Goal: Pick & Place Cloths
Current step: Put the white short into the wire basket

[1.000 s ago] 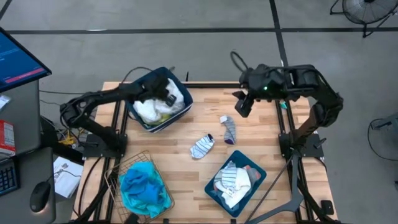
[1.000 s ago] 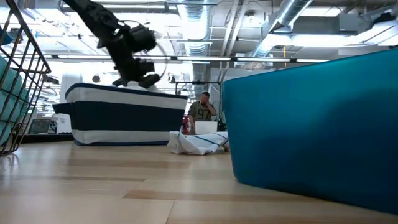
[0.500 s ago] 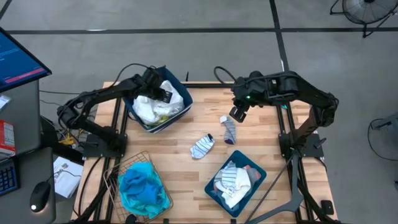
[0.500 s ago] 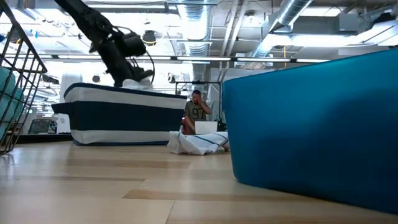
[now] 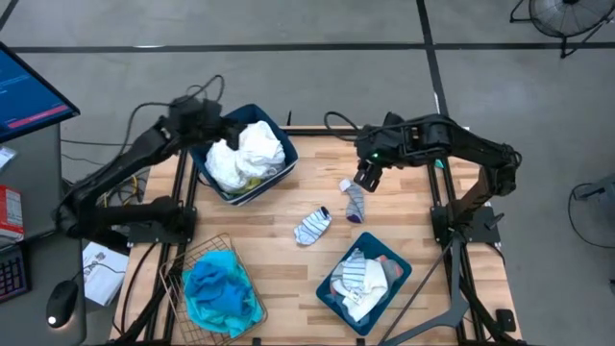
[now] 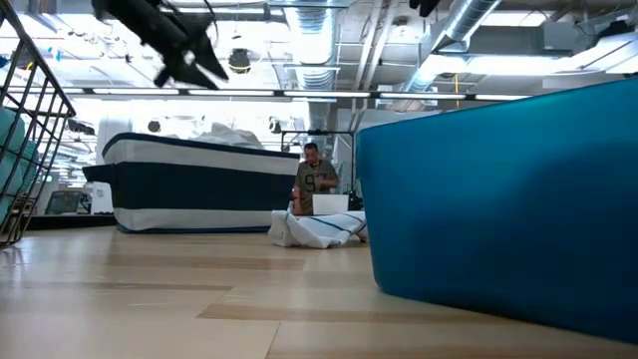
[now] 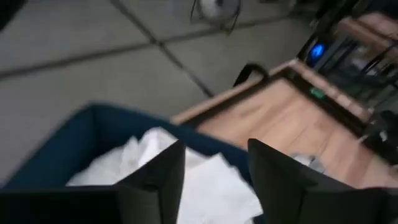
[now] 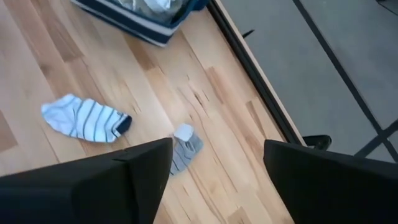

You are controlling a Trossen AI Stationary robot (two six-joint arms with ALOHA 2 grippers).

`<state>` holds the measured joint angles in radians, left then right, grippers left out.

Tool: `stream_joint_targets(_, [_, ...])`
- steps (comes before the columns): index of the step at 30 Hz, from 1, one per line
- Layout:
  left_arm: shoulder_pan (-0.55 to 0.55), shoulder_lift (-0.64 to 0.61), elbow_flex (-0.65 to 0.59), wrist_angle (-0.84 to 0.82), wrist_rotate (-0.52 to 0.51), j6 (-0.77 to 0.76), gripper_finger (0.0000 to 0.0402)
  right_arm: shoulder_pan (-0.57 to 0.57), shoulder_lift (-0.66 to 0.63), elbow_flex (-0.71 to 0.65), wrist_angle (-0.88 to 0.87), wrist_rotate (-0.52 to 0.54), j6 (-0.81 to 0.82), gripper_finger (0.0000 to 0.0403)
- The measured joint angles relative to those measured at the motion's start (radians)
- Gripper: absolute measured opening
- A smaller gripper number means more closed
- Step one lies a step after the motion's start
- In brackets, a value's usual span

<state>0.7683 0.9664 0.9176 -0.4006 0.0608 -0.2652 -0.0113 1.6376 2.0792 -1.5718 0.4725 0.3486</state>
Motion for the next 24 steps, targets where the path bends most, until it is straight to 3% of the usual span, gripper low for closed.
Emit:
stream_joint_targets(4, [-0.042,-0.047,0.0,0.003,-0.016,0.078,0.0183,-0.005,0.0,-0.051,0.0,0.0,-0.005,0.0249])
stream_joint_targets(7, [-0.079,-0.012,0.0,0.002,-0.081,0.044,0.0193,-0.013,0.0,-0.083,0.006,-0.003,-0.007,0.0246])
stream_joint_targets(17, [-0.109,0.274,0.0,0.048,-0.278,-0.002,0.0201,-0.015,0.0,-0.124,0.032,-0.003,0.001,0.0245])
stream_joint_targets(24, [-0.084,0.441,0.0,0.058,-0.3,-0.007,0.02,0.014,0.0,-0.124,0.021,-0.006,0.016,0.0245])
